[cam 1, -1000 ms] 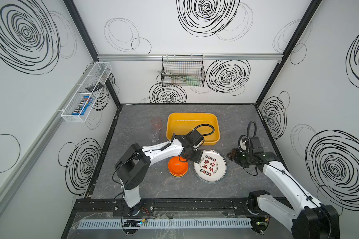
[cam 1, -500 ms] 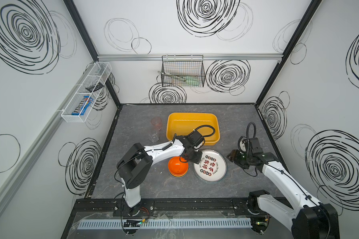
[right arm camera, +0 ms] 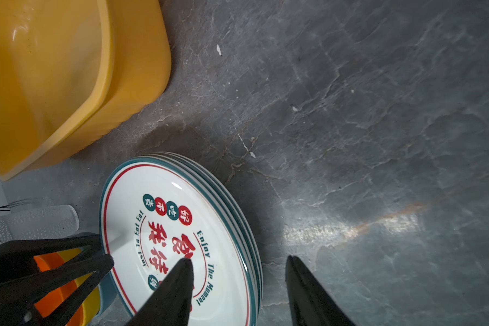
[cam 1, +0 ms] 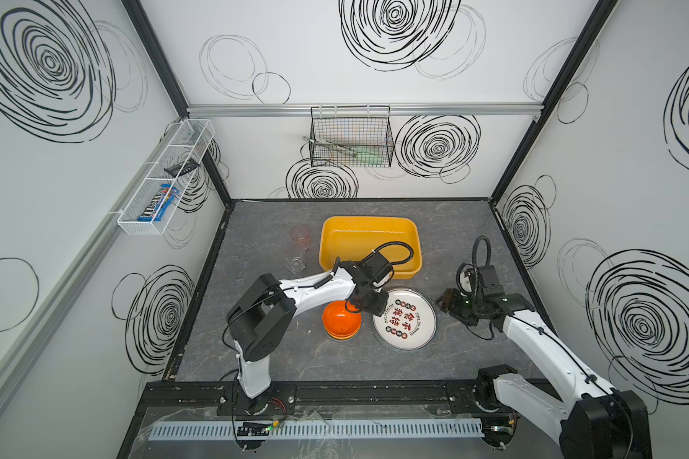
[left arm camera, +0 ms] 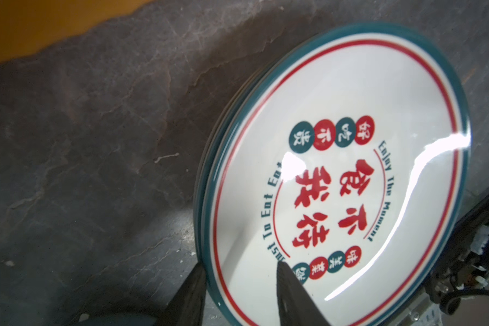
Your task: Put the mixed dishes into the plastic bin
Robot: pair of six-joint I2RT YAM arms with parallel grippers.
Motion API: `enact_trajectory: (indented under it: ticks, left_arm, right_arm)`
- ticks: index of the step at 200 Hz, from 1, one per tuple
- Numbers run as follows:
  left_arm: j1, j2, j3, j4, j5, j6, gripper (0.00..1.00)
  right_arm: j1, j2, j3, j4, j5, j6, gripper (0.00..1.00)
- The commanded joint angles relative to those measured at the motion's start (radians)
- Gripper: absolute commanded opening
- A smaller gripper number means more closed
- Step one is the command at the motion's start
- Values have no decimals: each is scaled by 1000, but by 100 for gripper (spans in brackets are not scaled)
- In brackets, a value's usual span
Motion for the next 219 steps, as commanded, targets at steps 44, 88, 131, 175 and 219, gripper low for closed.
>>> enact_trajectory:
  ticks: [44,88,131,175,219]
  left_arm:
    - [-16,20,12,22,37,-3,40]
    - [-23,15,32,-4,-1,3,39]
    - [-30,6,50,-19,-23,2,36]
    - [-32,7,54,-26,-33,4,34]
    - [-32,27,39,-12,-18,4,34]
  right_arm:
    - [5,8,-22,2,-4,14,55]
    - [6,13,-30,4,-5,17,54]
    - [6,14,-33,4,-5,17,54]
    - [6,14,-35,4,-5,17,54]
    - [5,15,-35,4,-5,18,54]
